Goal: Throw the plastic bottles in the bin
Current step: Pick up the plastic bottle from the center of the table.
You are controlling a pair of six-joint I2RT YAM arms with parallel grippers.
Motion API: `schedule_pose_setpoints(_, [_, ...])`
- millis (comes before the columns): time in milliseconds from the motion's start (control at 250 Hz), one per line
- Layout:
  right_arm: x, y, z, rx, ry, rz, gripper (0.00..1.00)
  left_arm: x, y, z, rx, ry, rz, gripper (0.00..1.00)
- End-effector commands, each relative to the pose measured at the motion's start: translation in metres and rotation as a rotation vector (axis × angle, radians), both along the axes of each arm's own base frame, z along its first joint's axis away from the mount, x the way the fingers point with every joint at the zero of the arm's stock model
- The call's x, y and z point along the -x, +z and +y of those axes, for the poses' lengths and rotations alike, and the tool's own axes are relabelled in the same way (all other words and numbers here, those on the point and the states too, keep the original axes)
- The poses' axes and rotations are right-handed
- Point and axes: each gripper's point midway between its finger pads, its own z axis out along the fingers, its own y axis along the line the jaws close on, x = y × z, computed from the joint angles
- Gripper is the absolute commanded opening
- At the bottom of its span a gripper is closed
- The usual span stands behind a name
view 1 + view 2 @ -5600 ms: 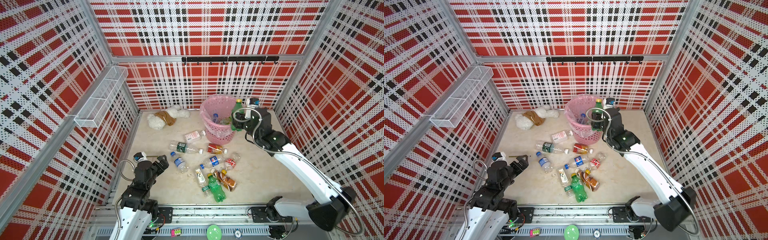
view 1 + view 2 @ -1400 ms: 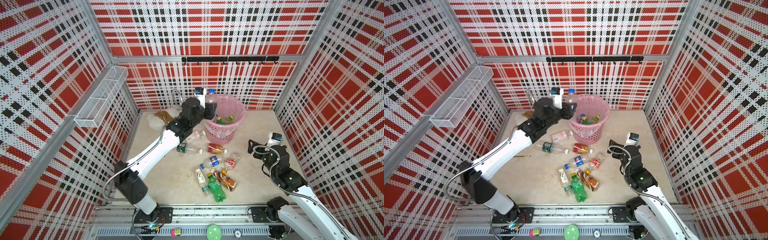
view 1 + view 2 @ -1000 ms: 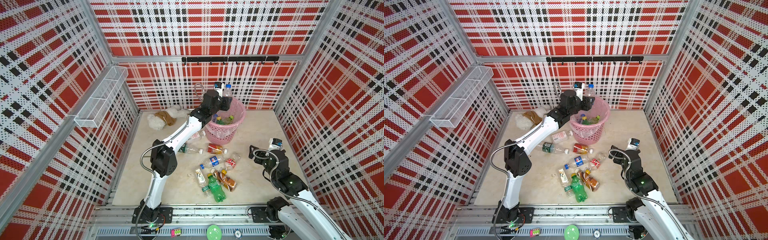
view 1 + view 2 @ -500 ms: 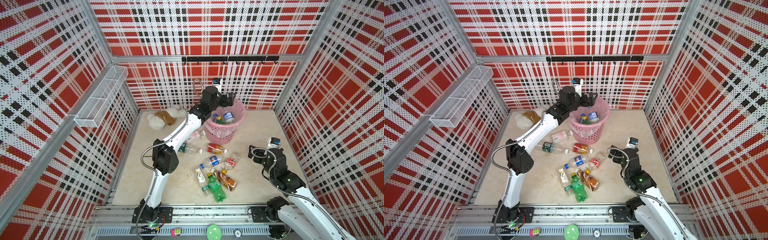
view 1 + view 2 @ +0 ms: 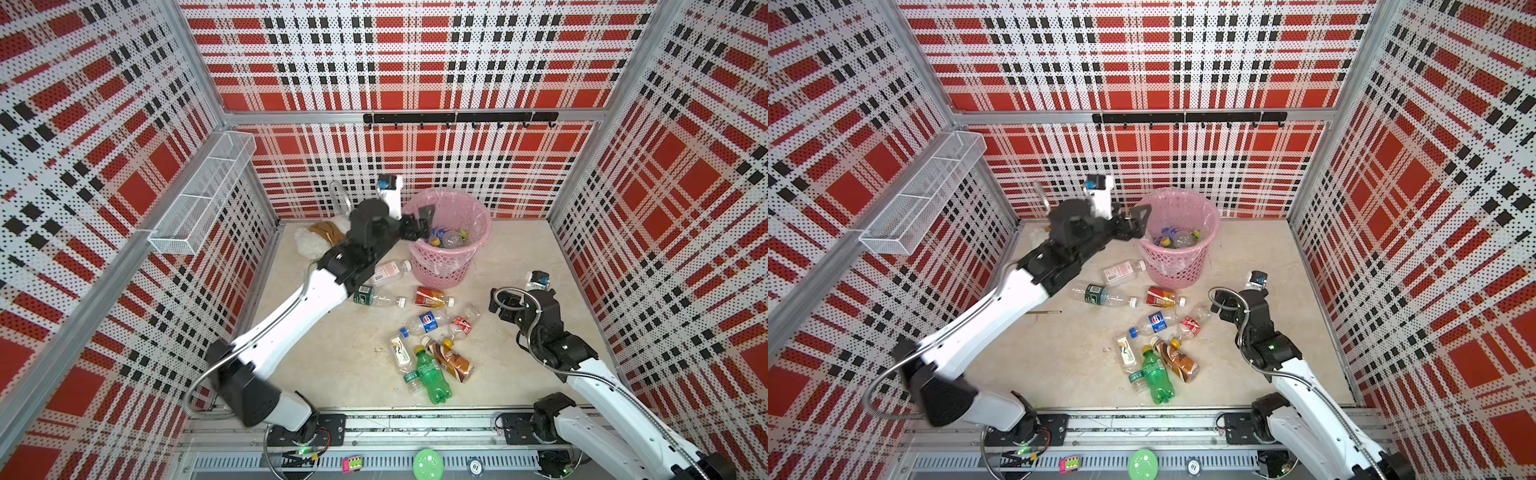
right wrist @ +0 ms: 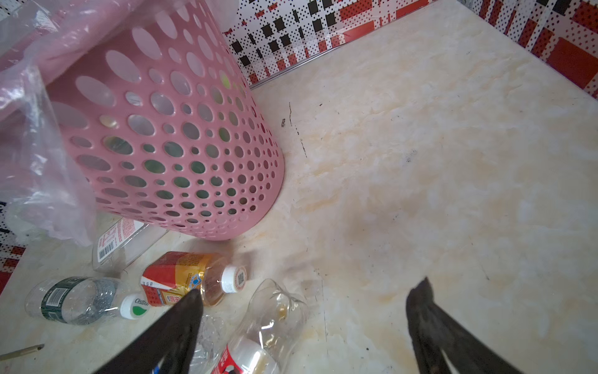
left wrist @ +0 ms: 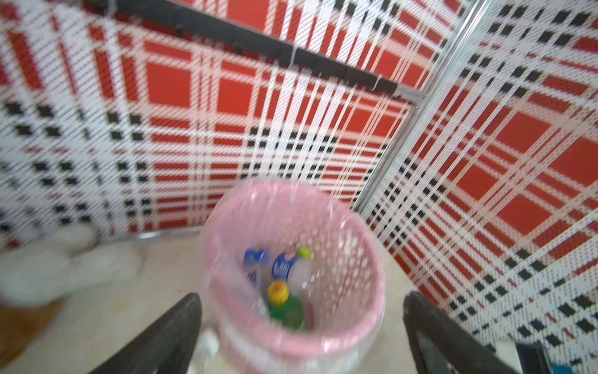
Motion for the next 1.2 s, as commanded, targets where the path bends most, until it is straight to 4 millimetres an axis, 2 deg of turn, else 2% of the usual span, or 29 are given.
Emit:
schedule_pose_setpoints(0, [-0.008, 0.005, 0.004, -0.041, -0.004, -0.033, 1.00, 0.034, -0.099, 0.058, 0.026, 0.215, 0.206, 0.99])
schedule_pose_setpoints(88, [-0.010, -0.002, 0.006, -0.053, -0.004, -0.002, 1.00, 0.074, -0.170, 0.099, 0.055, 0.320, 0.363, 0.99])
schedule_pose_setpoints(140, [-0.011, -0.007, 0.008, -0.063, 0.001, 0.022, 1.00, 0.091, -0.190, 0.112, 0.089, 0.332, 0.401, 0.99])
schedule_pose_setpoints(176, [-0.011, -0.010, 0.010, -0.068, 0.006, 0.034, 1.00, 0.099, -0.197, 0.118, 0.109, 0.337, 0.412, 0.99])
schedule_pose_setpoints(256, [-0.011, -0.015, 0.013, -0.085, 0.013, 0.052, 1.00, 0.107, -0.199, 0.130, 0.115, 0.354, 0.403, 0.99])
schedule_pose_setpoints(360, [-0.007, -0.018, 0.013, -0.097, 0.007, 0.078, 1.00, 0.106, -0.193, 0.137, 0.075, 0.384, 0.380, 0.99])
schedule_pose_setpoints(496, [0.003, -0.022, 0.004, -0.084, -0.038, 0.128, 1.00, 0.094, -0.189, 0.129, 0.092, 0.354, 0.367, 0.99])
schedule_pose_setpoints(608, [0.011, -0.030, 0.007, -0.107, -0.040, 0.170, 1.00, 0.085, -0.195, 0.125, 0.115, 0.335, 0.385, 0.99])
schedule_pose_setpoints(724, [0.018, -0.039, 0.020, -0.121, -0.035, 0.186, 1.00, 0.081, -0.199, 0.125, 0.135, 0.327, 0.398, 0.99])
schedule_pose_setpoints(808, [0.020, -0.047, 0.037, -0.121, -0.016, 0.206, 1.00, 0.080, -0.203, 0.127, 0.137, 0.330, 0.409, 0.99])
schedule_pose_setpoints(992, [0.012, -0.063, 0.074, -0.131, 0.038, 0.254, 1.00, 0.082, -0.207, 0.132, 0.163, 0.339, 0.423, 0.99])
schedule_pose_setpoints(1196, [0.005, -0.080, 0.092, -0.154, 0.056, 0.281, 1.00, 0.088, -0.212, 0.141, 0.178, 0.360, 0.433, 0.99])
